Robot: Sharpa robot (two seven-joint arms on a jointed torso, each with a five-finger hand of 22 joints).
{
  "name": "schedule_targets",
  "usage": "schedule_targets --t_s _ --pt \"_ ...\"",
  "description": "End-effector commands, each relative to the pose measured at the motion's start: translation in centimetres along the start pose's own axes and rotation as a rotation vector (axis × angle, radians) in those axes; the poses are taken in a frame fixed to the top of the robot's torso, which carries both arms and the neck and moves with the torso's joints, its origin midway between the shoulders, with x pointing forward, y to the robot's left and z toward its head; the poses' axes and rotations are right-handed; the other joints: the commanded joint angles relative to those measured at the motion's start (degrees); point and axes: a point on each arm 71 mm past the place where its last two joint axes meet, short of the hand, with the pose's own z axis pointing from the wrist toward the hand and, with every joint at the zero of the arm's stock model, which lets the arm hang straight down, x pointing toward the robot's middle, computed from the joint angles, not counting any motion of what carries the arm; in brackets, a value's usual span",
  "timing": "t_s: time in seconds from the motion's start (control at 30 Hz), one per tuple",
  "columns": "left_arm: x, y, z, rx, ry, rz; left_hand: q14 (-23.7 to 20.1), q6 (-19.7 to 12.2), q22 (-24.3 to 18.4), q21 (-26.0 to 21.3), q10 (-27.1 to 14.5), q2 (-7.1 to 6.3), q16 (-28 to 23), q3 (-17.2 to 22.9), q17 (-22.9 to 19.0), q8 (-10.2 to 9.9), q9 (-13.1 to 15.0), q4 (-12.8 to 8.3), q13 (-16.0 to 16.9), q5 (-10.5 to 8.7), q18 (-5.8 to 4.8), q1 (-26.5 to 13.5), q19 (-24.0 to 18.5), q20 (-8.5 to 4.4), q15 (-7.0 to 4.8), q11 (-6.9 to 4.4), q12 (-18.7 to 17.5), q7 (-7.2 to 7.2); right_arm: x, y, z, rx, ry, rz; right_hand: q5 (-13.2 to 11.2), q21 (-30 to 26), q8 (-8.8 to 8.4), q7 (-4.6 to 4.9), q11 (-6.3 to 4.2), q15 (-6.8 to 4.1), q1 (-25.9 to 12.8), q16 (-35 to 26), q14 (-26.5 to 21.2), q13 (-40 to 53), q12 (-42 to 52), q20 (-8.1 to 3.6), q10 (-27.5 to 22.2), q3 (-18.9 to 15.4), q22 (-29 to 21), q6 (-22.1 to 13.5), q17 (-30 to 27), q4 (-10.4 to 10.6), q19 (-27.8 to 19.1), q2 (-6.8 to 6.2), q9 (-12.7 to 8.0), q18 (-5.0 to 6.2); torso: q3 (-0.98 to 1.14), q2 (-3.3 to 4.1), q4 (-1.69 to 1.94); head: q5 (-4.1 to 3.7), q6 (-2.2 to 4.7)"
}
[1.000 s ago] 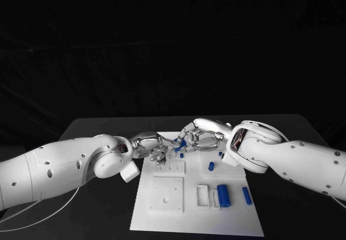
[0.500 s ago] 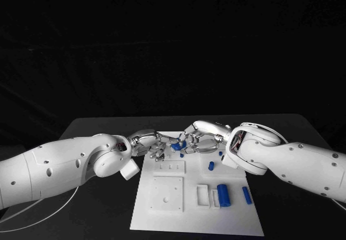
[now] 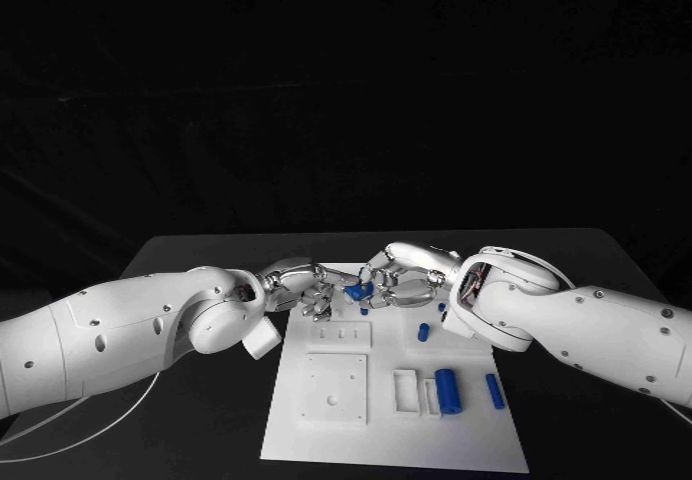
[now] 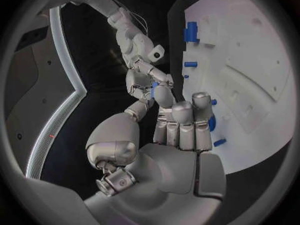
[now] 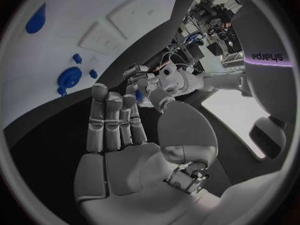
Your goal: Assemble the parts on the task board
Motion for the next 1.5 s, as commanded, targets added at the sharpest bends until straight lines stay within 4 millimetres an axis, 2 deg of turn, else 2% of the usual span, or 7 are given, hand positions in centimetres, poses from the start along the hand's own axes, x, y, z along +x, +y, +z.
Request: schedule_targets --t_s 0.03,0.17,0.43,0.6,1.13,1.37,1.5 --pt "0.2 -0.2 0.1 0.012 0.004 0.007 -2.05 0.26 0.10 -0.19 -0.02 -0.05 -0.21 2.44 -0.08 -0.22 0.10 -2.01 -0.08 -0.15 -0.98 0.90 -0.27 -6.95 -1.96 -0.02 -0.27 0.35 0.0 0.2 0.1 -0.007 -0.012 -0.007 -0.01 0.22 -0.24 0.26 -0.13 -0.40 -0.42 0.25 -0.10 0.06 0.13 -0.18 0.06 -0.05 0.00 -0.18 -0.08 0.06 0.39 -0.28 -0.10 0.89 -0.01 -0.01 -0.02 0.02 0.04" --pt "0.1 -0.2 0.0 0.013 -0.007 0.016 -2.02 0.33 0.11 -0.18 0.02 -0.17 -0.22 2.55 -0.15 -0.26 0.11 -2.02 -0.10 -0.14 -1.00 1.18 -0.25 -6.97 -1.96 -0.02 -0.31 0.35 -0.2 -0.2 -0.2 0.014 -0.022 -0.010 0.19 0.21 -0.31 0.29 -0.09 -0.41 -1.11 0.33 -0.12 0.10 0.05 -0.19 0.07 -0.35 -0.05 -0.17 -0.21 0.16 0.44 -0.63 -0.13 0.89 0.00 -0.01 -0.01 0.01 0.08" --pt "-0.3 -0.3 -0.1 0.033 -0.057 0.033 -1.96 0.39 0.12 -0.16 0.08 -0.66 -0.23 2.77 -0.30 -0.44 0.12 -1.93 -0.14 -0.15 -1.02 1.89 -0.19 -7.00 -1.96 -0.01 -0.42 0.36 -0.7 -0.8 -0.9 0.047 -0.053 -0.011 6.56 -0.07 -0.88 0.52 0.18 -0.42 -4.38 0.55 -0.71 0.29 -0.46 -0.34 -0.47 -5.54 -0.21 -0.97 -0.78 -0.20 -0.01 -3.21 -0.26 0.89 0.01 -0.01 -0.04 0.07 0.35" --pt "-0.5 -0.6 -0.1 0.059 -0.109 0.051 -2.04 0.27 0.11 -0.19 0.03 -1.57 -0.38 3.08 -0.58 -0.82 0.08 -1.42 -0.26 -0.55 -1.08 3.15 -0.16 -7.03 -1.85 0.07 -0.72 0.49 -0.9 -0.8 -1.0 0.066 -0.099 0.008 7.65 -2.28 -2.59 1.79 1.34 0.54 -4.73 -0.99 -3.22 -0.20 -2.20 0.61 -3.11 -8.92 -1.20 -4.14 -1.89 -0.21 -2.69 -4.52 -0.87 0.82 0.00 -0.02 -0.06 0.16 0.57" --pt "-0.1 -0.5 0.0 0.060 -0.123 0.082 -1.89 0.50 0.08 -0.20 0.27 -2.74 -0.56 3.22 -1.00 -1.20 0.16 -0.82 -0.45 1.00 -1.16 5.32 0.01 -7.09 -1.82 0.12 -1.20 0.50 -0.5 -0.4 -0.5 0.082 -0.100 0.008 5.21 -2.84 -2.35 1.73 1.32 0.67 -5.33 0.02 -2.82 -0.07 -1.66 0.76 -2.71 -11.29 -2.11 -3.79 -2.78 -0.06 -1.45 -4.21 -0.70 0.89 -0.04 0.01 0.04 -0.03 0.58" --pt "0.1 -0.4 0.0 0.053 -0.107 0.096 -1.87 0.53 0.08 -0.19 0.30 -2.80 -0.55 3.18 -1.02 -1.22 0.16 -0.77 -0.45 1.00 -1.17 5.42 0.02 -7.10 -1.82 0.11 -1.23 0.49 -0.3 -0.2 -0.4 0.071 -0.091 0.007 -3.10 -0.52 -1.52 0.83 0.38 -0.21 -3.62 1.71 -1.58 0.25 -0.83 -0.72 -0.95 -8.97 -0.87 -1.57 -3.12 0.14 0.83 -1.91 -0.40 0.89 -0.03 0.00 0.00 0.01 0.49" --pt "0.1 -0.4 0.0 0.049 -0.102 0.095 -1.87 0.53 0.08 -0.19 0.31 -2.80 -0.55 3.17 -1.02 -1.23 0.16 -0.76 -0.46 1.00 -1.17 5.43 0.03 -7.10 -1.82 0.11 -1.23 0.49 -0.2 -0.1 -0.3 0.066 -0.089 0.002 -3.97 -0.31 -1.42 0.72 0.25 -0.31 -3.50 1.95 -1.38 0.32 -0.70 -0.80 -0.68 -8.16 -0.77 -1.21 -3.17 0.25 1.04 -1.63 -0.38 0.89 -0.01 0.01 -0.06 0.01 0.47"
